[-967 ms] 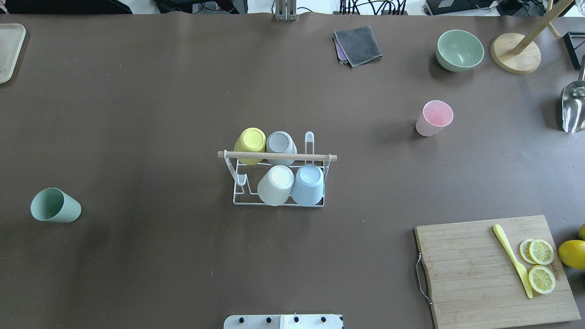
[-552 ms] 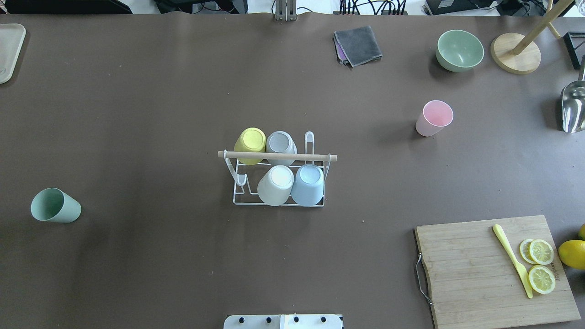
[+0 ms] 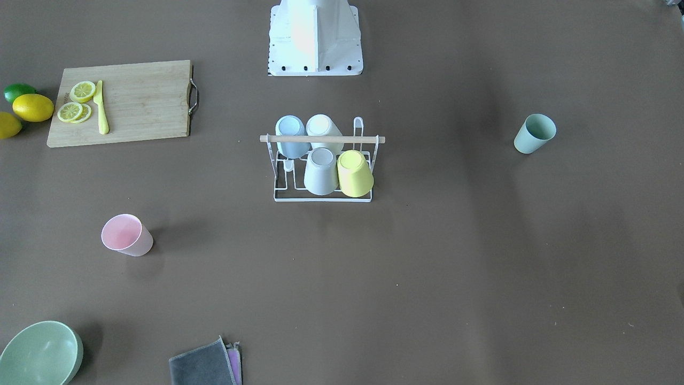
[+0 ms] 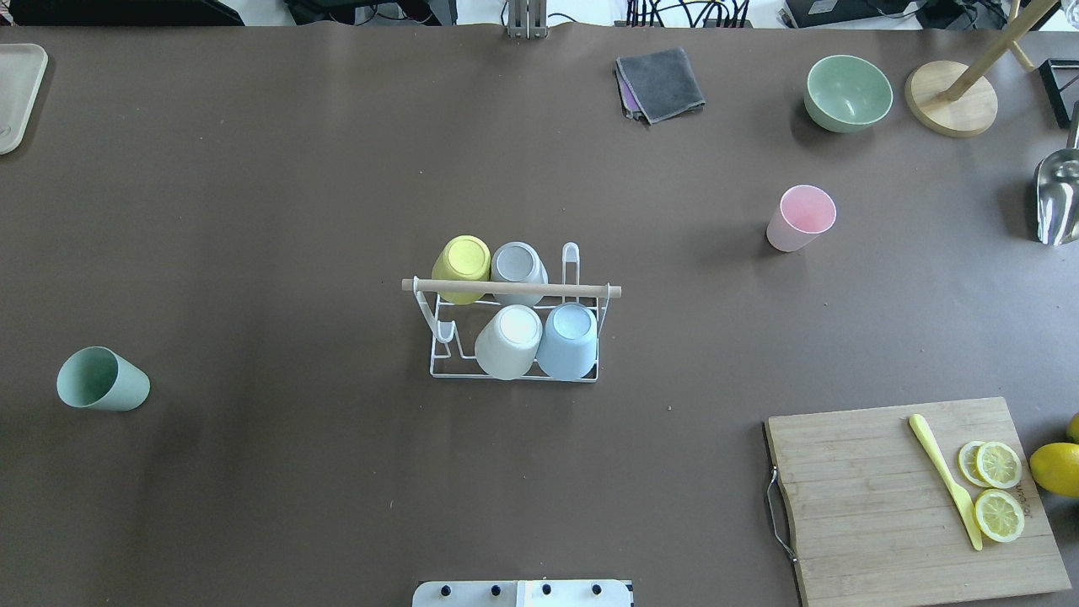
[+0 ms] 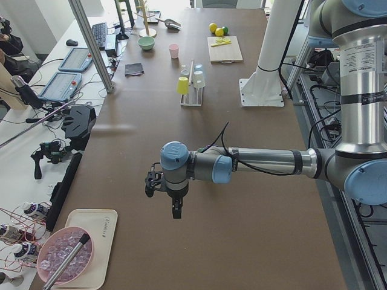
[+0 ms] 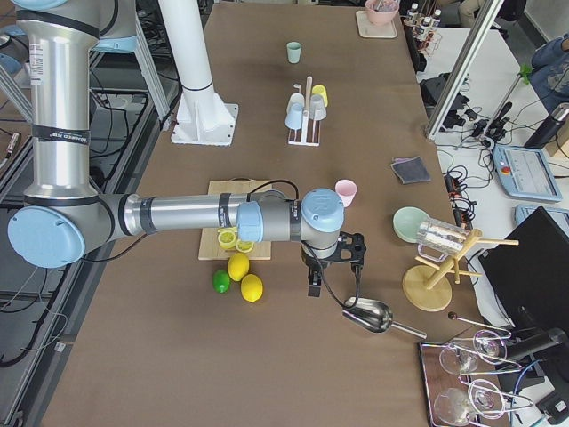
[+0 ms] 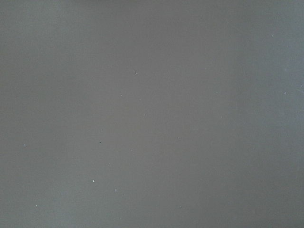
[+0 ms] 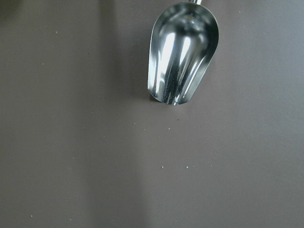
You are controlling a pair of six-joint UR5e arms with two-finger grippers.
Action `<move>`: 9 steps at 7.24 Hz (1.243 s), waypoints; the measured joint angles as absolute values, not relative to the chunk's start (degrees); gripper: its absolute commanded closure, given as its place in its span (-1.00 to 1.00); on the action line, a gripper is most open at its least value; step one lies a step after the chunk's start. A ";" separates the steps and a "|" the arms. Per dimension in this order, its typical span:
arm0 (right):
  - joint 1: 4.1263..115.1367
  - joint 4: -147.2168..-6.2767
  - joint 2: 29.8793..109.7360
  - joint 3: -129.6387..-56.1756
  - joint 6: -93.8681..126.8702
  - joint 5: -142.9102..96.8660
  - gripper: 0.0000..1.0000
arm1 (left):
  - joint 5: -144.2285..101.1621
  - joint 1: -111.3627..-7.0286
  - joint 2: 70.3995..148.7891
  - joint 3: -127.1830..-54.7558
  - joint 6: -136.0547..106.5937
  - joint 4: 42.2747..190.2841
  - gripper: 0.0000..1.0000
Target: Place cup on cup holder
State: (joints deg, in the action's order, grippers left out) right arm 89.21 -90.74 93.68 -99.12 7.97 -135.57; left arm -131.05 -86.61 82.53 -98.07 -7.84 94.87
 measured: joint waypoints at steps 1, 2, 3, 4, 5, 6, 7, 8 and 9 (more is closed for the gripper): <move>89.21 -90.63 93.52 -99.17 7.94 -135.55 -1.00 | -131.06 -86.60 82.53 -98.06 -7.88 94.85 -0.96; 89.21 -90.61 93.38 -99.35 7.92 -135.51 -1.00 | -131.10 -86.60 82.51 -98.05 -7.90 94.84 -0.96; 89.05 -90.66 92.90 -99.73 7.89 -135.42 -1.00 | -131.16 -86.62 82.47 -98.08 -7.91 94.81 -0.96; 88.60 -90.84 91.88 -100.02 7.85 -135.30 -1.00 | -131.24 -86.62 82.50 -98.45 -7.91 94.71 -0.96; 87.67 -91.08 90.48 -100.19 7.83 -135.33 -1.00 | -131.28 -86.58 82.56 -99.01 -7.91 94.56 -0.96; 86.02 -91.36 88.92 -100.24 7.84 -135.44 -1.00 | -131.30 -86.50 82.73 -99.35 -7.91 94.42 -0.96; 83.20 -92.35 86.90 -100.26 7.86 -135.42 -1.00 | -131.33 -86.00 83.33 -99.63 -7.91 94.22 -0.96; 80.13 -94.42 84.51 -100.25 7.85 -135.23 -1.00 | -131.35 -84.63 84.42 -100.31 -7.93 93.04 -0.96; 77.18 -96.66 82.11 -100.18 7.79 -135.04 -1.00 | -131.29 -83.10 86.37 -101.25 -7.97 89.78 -0.96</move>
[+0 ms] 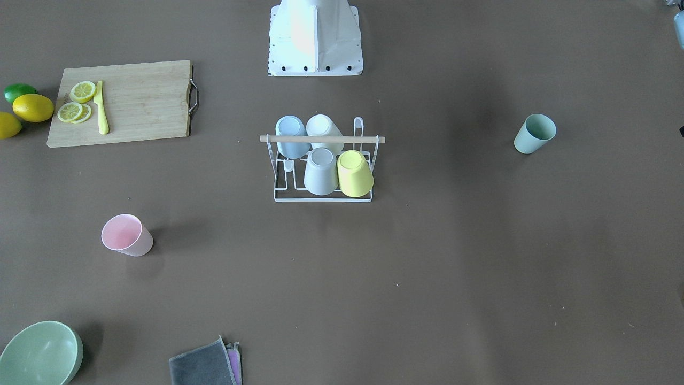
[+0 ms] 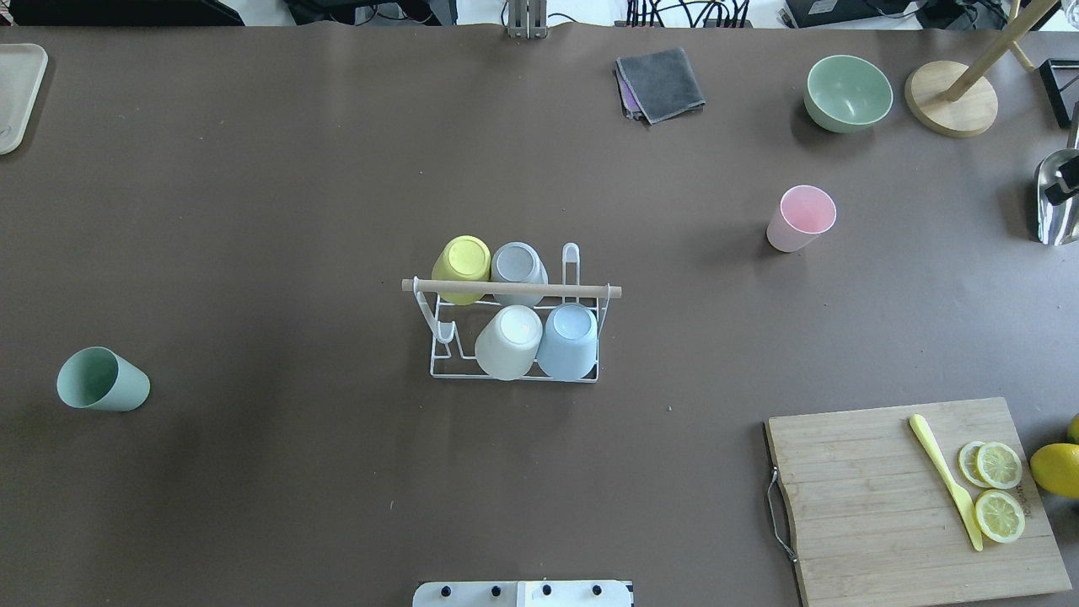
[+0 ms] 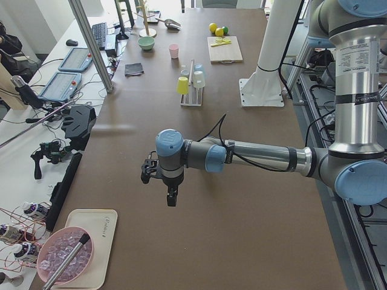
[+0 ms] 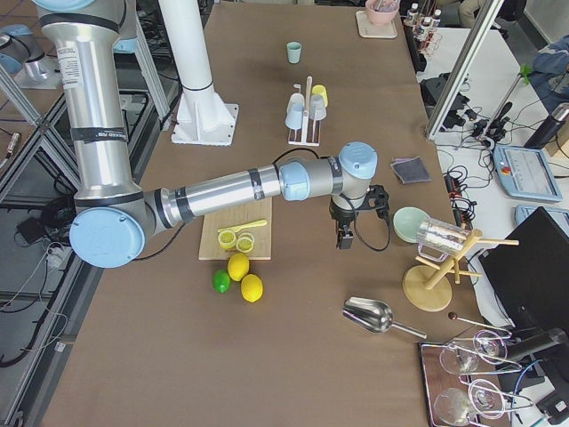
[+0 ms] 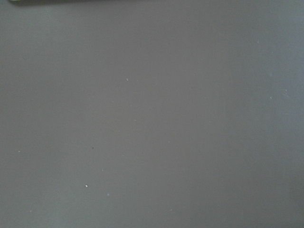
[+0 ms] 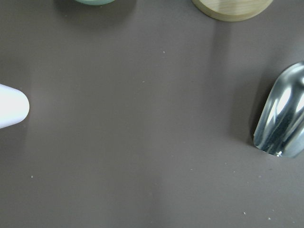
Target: Place cup on cup holder
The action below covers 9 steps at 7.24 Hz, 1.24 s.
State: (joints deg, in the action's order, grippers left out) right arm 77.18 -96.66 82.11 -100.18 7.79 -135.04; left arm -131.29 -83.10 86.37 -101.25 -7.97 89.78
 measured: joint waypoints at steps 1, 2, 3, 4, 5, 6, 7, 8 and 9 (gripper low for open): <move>74.88 -98.09 80.29 -100.15 7.41 -134.98 -1.00 | -131.16 -81.69 89.78 -101.74 -7.97 84.71 -0.96; 73.25 -99.04 78.77 -100.16 6.42 -134.97 -1.00 | -130.56 -79.92 94.12 -101.79 -7.94 78.98 -0.96; 72.00 -100.14 77.21 -100.20 4.92 -134.67 -1.00 | -129.06 -77.95 98.37 -101.74 -7.92 74.04 -0.96; 70.72 -101.66 75.50 -100.24 2.93 -133.40 -1.00 | -127.28 -76.30 101.57 -101.59 -7.92 70.59 -0.96; 69.32 -103.77 73.63 -100.26 0.63 -131.43 -1.00 | -125.96 -74.36 103.39 -100.93 -7.91 68.70 -0.96; 67.61 -106.67 71.47 -100.13 -2.23 -129.30 -1.00 | -125.39 -71.97 104.61 -99.49 -7.91 67.81 -0.96; 65.39 -110.01 69.08 -99.80 -4.94 -126.63 -1.00 | -125.18 -70.17 105.69 -98.01 -7.93 67.21 -0.96; 63.03 -113.20 66.64 -99.31 -7.19 -123.78 -1.00 | -125.17 -69.00 106.48 -97.03 -8.01 66.47 -0.96; 60.89 -115.77 63.61 -97.40 -8.99 -121.55 -1.00 | -125.32 -67.43 107.68 -95.90 -8.12 64.59 -0.96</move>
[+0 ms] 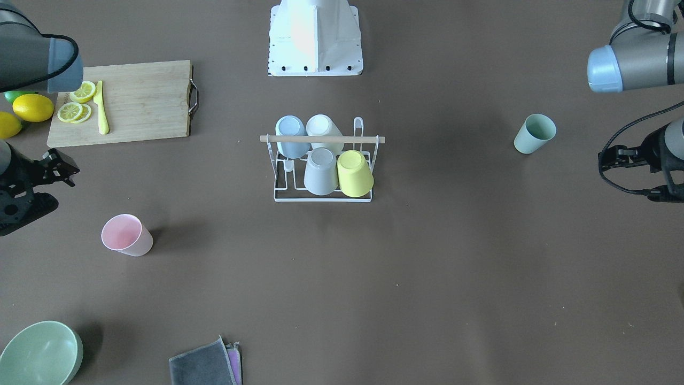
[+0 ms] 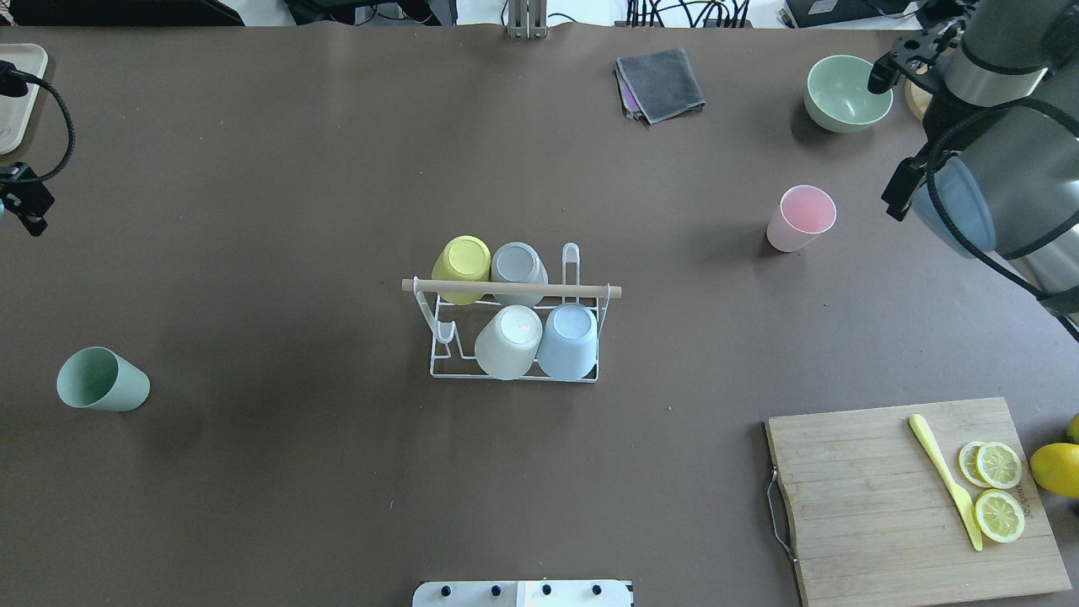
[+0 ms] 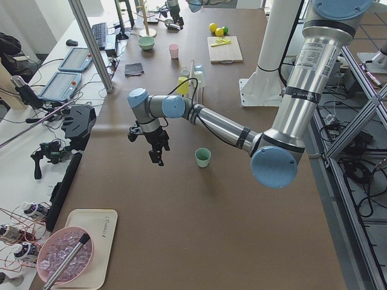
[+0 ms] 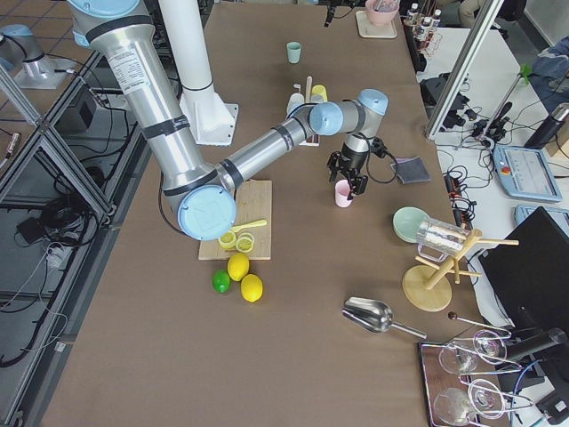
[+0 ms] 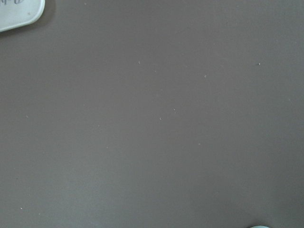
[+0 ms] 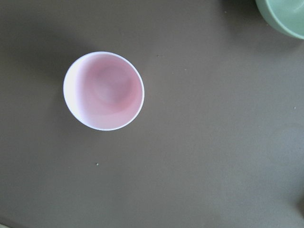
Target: Place cup on cup holder
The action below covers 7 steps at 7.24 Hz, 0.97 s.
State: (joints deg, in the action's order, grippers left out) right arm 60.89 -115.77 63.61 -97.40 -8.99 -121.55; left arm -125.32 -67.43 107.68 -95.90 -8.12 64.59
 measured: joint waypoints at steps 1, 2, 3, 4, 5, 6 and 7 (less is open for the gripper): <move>59.57 -117.79 59.57 -93.40 -10.88 -120.35 -1.00 | -125.66 -65.53 110.26 -93.40 -8.23 61.78 -0.96; 58.86 -119.63 54.86 -87.88 -13.54 -119.86 -1.00 | -126.63 -64.19 113.06 -90.22 -8.30 59.54 -0.96; 58.29 -121.00 50.14 -81.71 -16.47 -119.27 -1.00 | -128.54 -63.29 114.71 -87.66 -8.33 58.23 -0.96; 57.52 -121.69 45.96 -75.95 -19.23 -117.99 -1.00 | -130.32 -62.24 115.20 -86.14 -8.37 57.66 -0.96; 56.46 -122.03 42.26 -70.80 -21.41 -116.23 -1.00 | -131.23 -60.99 115.20 -85.31 -8.40 57.41 -0.96; 55.26 -122.26 39.15 -66.53 -22.79 -114.26 -1.00 | -131.62 -60.09 115.15 -84.48 -8.34 57.29 -0.96; 53.27 -122.37 36.51 -62.86 -23.61 -110.95 -1.00 | -131.76 -59.32 115.09 -83.36 -8.15 57.24 -0.96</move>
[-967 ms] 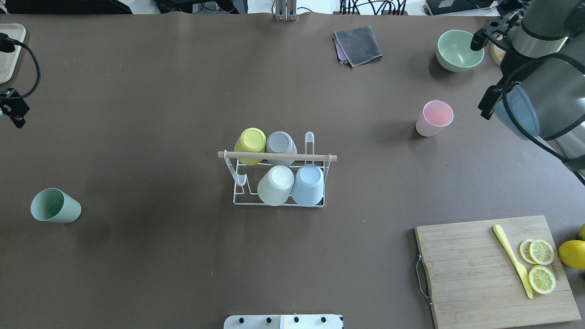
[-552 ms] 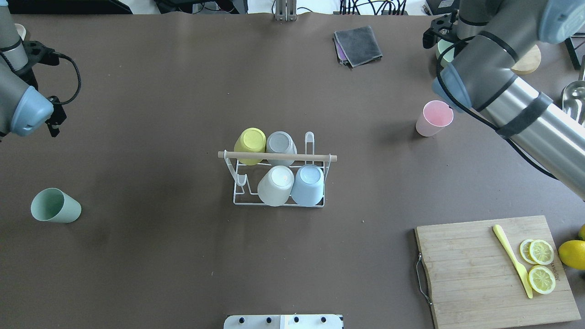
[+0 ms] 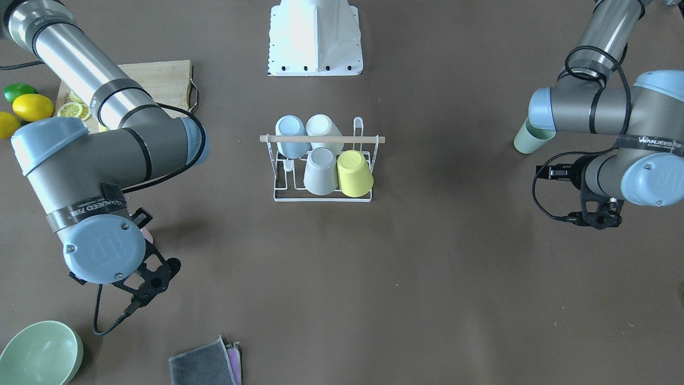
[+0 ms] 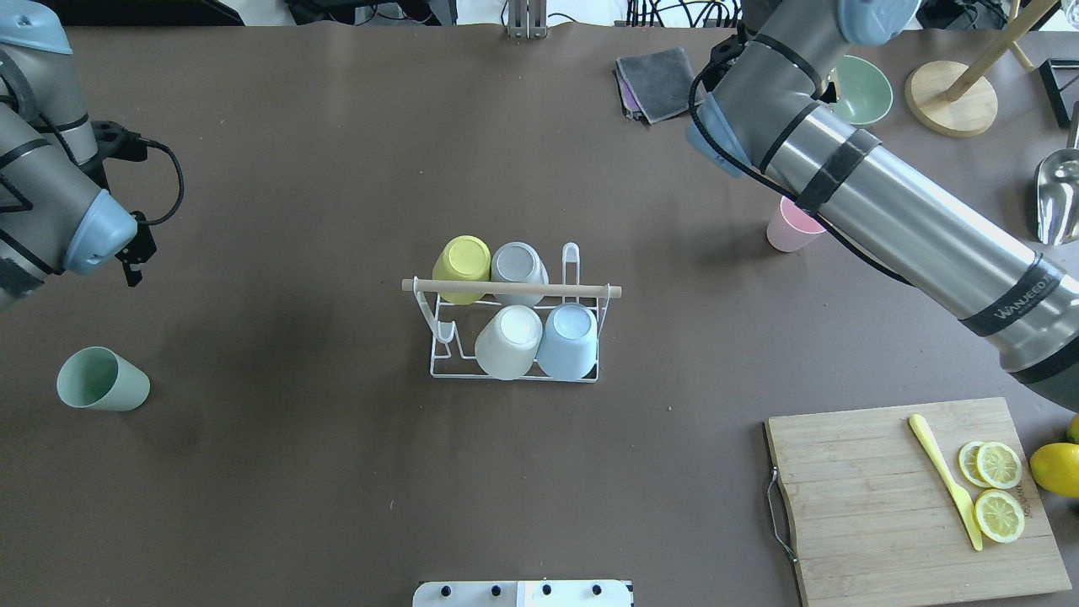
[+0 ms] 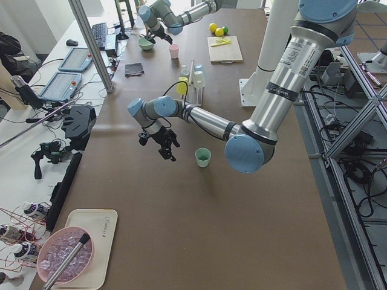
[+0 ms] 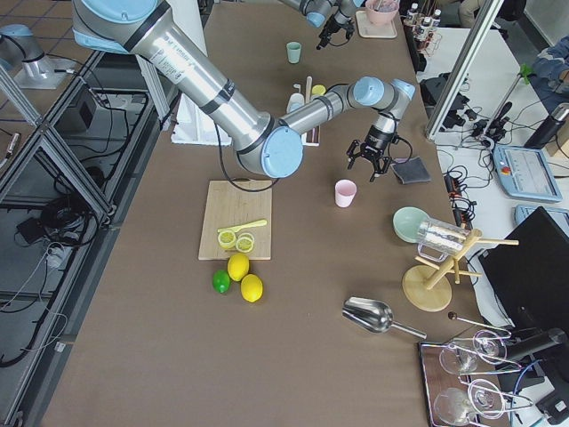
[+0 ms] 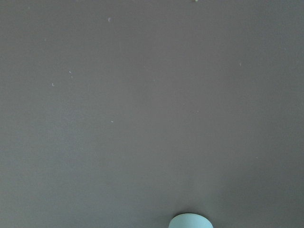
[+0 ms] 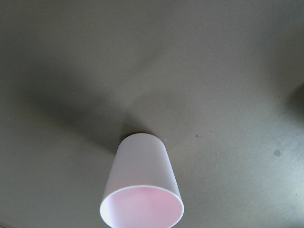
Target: Place cup on cup holder
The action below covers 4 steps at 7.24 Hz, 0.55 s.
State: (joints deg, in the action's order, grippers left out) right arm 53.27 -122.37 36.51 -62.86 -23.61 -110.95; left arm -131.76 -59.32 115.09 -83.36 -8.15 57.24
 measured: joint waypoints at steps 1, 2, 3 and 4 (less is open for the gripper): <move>51.13 -122.39 34.87 -60.37 -24.05 -107.79 -1.00 | -131.81 -58.65 115.04 -82.59 -8.06 57.16 -0.96; 49.32 -122.36 34.07 -58.70 -24.32 -105.64 -1.00 | -132.19 -57.93 115.02 -81.90 -8.00 56.85 -0.96; 47.77 -122.26 33.51 -57.08 -24.71 -103.68 -1.00 | -133.29 -57.46 115.01 -80.97 -7.95 56.39 -0.96; 46.74 -122.10 33.21 -55.79 -25.33 -101.98 -1.00 | -134.47 -57.12 115.00 -79.95 -7.92 56.12 -0.96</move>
State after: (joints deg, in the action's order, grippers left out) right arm 46.74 -122.10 33.21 -55.79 -25.33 -101.98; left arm -134.47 -57.12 115.00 -79.95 -7.92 56.12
